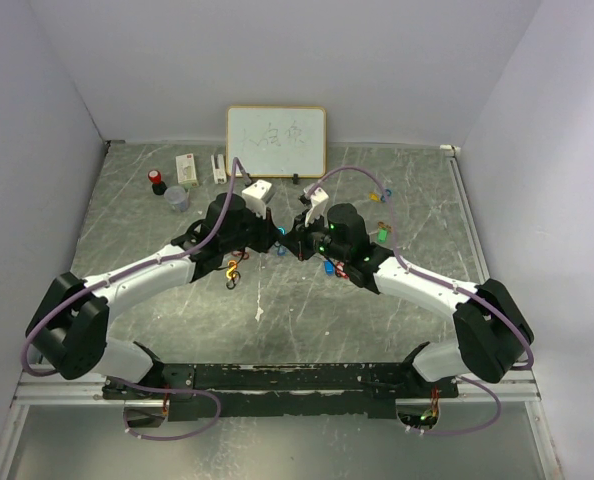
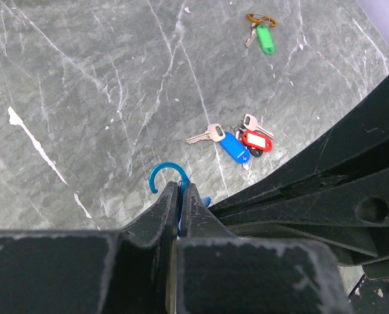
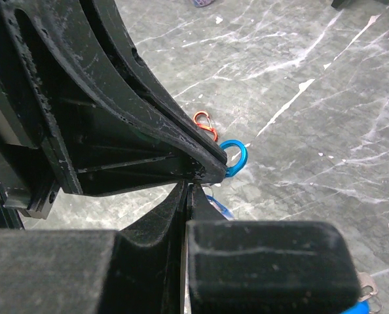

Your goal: Put the keys on the keyring

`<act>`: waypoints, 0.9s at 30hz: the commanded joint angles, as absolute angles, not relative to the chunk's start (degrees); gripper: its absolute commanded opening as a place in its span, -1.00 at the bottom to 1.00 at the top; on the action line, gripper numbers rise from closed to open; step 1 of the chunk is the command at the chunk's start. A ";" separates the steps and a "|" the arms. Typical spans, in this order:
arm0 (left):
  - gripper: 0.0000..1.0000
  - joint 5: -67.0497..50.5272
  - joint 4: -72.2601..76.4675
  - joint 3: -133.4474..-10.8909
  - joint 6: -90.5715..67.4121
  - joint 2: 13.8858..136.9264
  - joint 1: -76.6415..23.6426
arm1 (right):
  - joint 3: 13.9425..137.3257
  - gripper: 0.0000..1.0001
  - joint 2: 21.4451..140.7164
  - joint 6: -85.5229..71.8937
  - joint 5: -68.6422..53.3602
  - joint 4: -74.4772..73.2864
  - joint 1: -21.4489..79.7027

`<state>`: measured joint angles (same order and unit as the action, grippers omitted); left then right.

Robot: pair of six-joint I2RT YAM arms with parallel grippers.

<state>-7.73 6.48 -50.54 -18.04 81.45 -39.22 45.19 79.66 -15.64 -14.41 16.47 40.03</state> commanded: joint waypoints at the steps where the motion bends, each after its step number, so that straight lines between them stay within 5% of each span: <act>1: -0.87 -6.99 8.45 -50.85 -18.37 79.38 -39.42 | 44.25 -1.00 78.86 -15.55 -14.68 17.93 39.82; 27: -0.87 -4.83 9.82 -52.27 -19.60 82.77 -39.41 | 43.51 -1.00 77.54 -15.55 -16.34 17.50 39.83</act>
